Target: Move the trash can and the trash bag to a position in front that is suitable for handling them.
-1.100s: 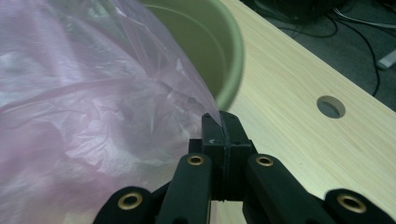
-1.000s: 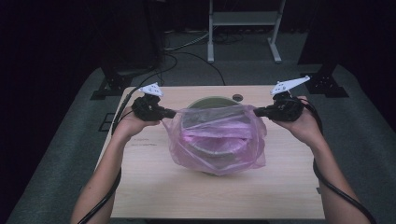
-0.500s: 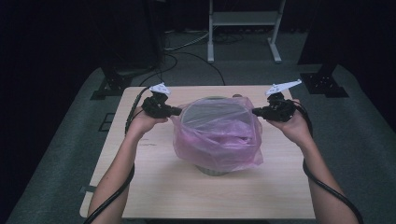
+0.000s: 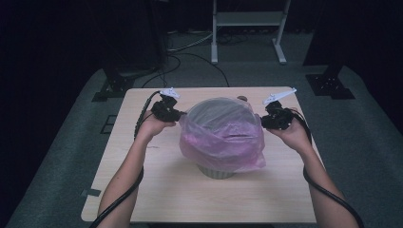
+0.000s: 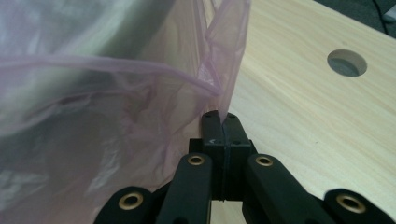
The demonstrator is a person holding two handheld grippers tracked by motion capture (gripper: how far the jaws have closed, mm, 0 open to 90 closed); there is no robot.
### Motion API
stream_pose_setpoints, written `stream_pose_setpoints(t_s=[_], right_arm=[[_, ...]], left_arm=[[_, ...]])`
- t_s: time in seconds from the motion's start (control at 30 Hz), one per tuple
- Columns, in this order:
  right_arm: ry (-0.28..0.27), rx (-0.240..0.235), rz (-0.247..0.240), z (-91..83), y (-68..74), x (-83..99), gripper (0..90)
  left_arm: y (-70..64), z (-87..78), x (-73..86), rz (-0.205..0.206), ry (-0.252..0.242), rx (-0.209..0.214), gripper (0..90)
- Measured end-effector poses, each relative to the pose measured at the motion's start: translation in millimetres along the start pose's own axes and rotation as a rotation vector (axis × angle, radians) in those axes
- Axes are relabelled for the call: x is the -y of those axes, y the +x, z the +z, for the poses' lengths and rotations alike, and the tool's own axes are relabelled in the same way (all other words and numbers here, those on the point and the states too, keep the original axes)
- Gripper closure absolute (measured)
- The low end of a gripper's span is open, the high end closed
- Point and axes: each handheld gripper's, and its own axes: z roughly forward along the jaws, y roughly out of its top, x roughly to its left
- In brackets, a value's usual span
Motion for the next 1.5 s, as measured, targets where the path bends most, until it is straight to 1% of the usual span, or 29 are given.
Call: stream_pose_setpoints(t_s=[0.03, 0.1, 0.17, 0.2, 0.27, 0.37, 0.47, 0.57, 0.63, 0.7, 0.73, 0.77, 0.83, 0.9, 1.0, 1.13, 1.23, 1.33, 1.37, 1.4, 1.47, 1.5], right_arm=[[0.000, -0.004, 0.005, 0.4, -0.7, 1.8, 90.0], [0.028, 0.001, 0.004, 3.7, -1.6, 6.5, 90.0], [0.053, 0.005, 0.005, 8.6, -2.6, 13.5, 90.0], [0.056, 0.005, 0.011, 9.8, -3.2, 16.3, 90.0], [0.052, -0.003, 0.026, 11.5, -5.6, 23.0, 90.0], [0.048, -0.025, 0.044, 13.1, -7.3, 30.9, 90.0], [0.044, -0.033, 0.042, 13.9, -5.6, 33.9, 90.0], [0.031, -0.051, 0.044, 12.3, -5.2, 36.5, 90.0], [0.027, -0.058, 0.045, 10.8, -4.6, 37.9, 90.0], [0.019, -0.062, 0.052, 8.1, -5.1, 39.4, 88.8], [0.011, -0.065, 0.053, 6.8, -5.9, 40.1, 85.2], [-0.002, -0.068, 0.063, 4.1, -7.0, 41.3, 81.3], [-0.025, -0.082, 0.079, -1.3, -9.1, 43.3, 76.0], [-0.052, -0.085, 0.088, -7.7, -11.3, 45.3, 72.0], [-0.082, -0.094, 0.098, -18.7, -14.2, 48.0, 63.9], [-0.110, -0.078, 0.095, -36.1, -16.2, 49.5, 60.3], [-0.134, -0.072, 0.080, -51.7, -13.5, 48.0, 58.7], [-0.157, -0.094, 0.050, -63.9, -6.9, 44.6, 57.1], [-0.162, -0.104, 0.037, -67.5, -3.5, 43.0, 56.2], [-0.165, -0.120, 0.020, -71.4, 1.0, 41.0, 55.4], [-0.170, -0.137, -0.010, -76.2, 7.4, 38.5, 53.8], [-0.172, -0.145, -0.020, -78.1, 10.4, 37.6, 52.9]], left_arm=[[0.2, 0.5, 2.1, -0.001, 0.010, -0.006, 89.9], [0.8, 2.5, 6.4, -0.001, 0.037, -0.018, 89.9], [3.1, 4.0, 12.9, -0.013, 0.041, -0.014, 89.9], [4.2, 4.5, 16.7, -0.022, 0.041, -0.012, 89.9], [6.2, 5.5, 23.9, -0.030, 0.042, -0.008, 89.9], [5.9, 8.3, 32.5, -0.045, 0.035, 0.010, 89.9], [4.7, 9.6, 35.9, -0.038, 0.038, 0.019, 89.8], [2.8, 8.3, 38.7, -0.046, 0.021, 0.039, 89.6], [2.2, 6.5, 40.1, -0.048, 0.020, 0.051, 87.2], [2.8, 2.8, 42.0, -0.054, 0.008, 0.066, 81.4], [3.6, -0.6, 43.3, -0.062, -0.009, 0.079, 78.5], [3.9, -3.7, 44.3, -0.062, -0.022, 0.084, 74.9], [4.6, -10.6, 45.9, -0.049, -0.039, 0.081, 66.8], [6.3, -18.4, 48.1, -0.050, -0.069, 0.078, 61.1], [8.4, -31.1, 50.6, -0.039, -0.107, 0.077, 55.4], [8.7, -49.4, 50.1, -0.018, -0.129, 0.062, 50.8], [8.6, -62.4, 48.4, -0.012, -0.150, 0.061, 47.7], [6.4, -75.4, 45.7, 0.009, -0.168, 0.065, 46.4], [4.4, -80.0, 44.2, 0.023, -0.174, 0.074, 45.5], [3.0, -82.4, 43.4, 0.032, -0.178, 0.081, 44.7], [-0.9, -87.1, 41.1, 0.050, -0.184, 0.096, 43.5], [-4.2, -89.5, 39.7, 0.068, -0.184, 0.113, 42.9]])
